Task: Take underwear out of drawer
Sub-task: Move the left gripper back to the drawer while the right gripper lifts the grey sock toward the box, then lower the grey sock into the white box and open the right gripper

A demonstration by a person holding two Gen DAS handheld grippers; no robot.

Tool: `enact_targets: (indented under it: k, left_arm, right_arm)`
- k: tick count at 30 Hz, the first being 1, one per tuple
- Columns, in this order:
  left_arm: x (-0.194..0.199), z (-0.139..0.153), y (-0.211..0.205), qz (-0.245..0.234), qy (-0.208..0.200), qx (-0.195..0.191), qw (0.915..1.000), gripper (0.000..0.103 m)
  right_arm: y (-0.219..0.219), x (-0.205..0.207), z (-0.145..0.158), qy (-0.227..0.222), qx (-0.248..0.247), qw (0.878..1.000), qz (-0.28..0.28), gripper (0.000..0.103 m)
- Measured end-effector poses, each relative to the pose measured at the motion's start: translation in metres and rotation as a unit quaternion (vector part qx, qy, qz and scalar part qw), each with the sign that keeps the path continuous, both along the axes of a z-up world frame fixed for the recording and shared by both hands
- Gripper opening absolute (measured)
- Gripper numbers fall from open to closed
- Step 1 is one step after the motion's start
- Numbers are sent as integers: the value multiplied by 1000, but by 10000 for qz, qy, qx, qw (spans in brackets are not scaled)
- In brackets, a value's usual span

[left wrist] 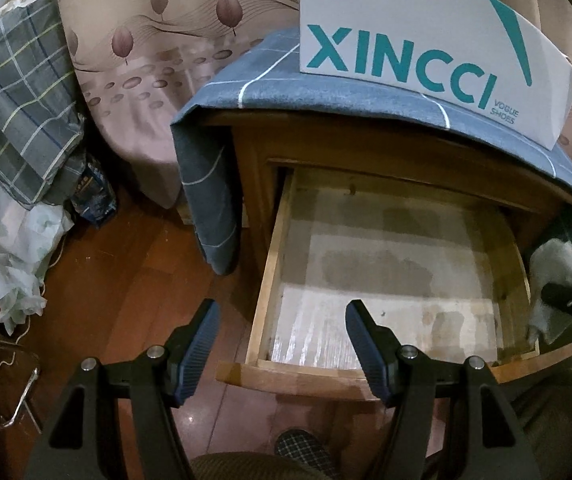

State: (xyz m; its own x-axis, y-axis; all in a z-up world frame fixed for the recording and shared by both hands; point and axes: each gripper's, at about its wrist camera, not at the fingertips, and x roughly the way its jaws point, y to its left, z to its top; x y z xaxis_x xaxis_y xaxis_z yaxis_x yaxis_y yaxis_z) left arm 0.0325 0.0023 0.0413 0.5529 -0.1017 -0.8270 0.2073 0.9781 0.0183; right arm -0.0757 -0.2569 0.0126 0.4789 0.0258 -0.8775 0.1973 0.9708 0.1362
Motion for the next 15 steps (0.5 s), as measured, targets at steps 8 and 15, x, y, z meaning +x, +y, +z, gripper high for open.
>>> enact_targets:
  k: [8,15]
  left_arm:
    - [-3,1,-4,-51,-113,101,9999,67]
    - [-4,2,-5,-56,-148,120,9998,67]
  right_arm:
    - [-9,1,66,-454,-13,9988,175,26]
    - [-12,16,141,-1014,-141,9941,365,26]
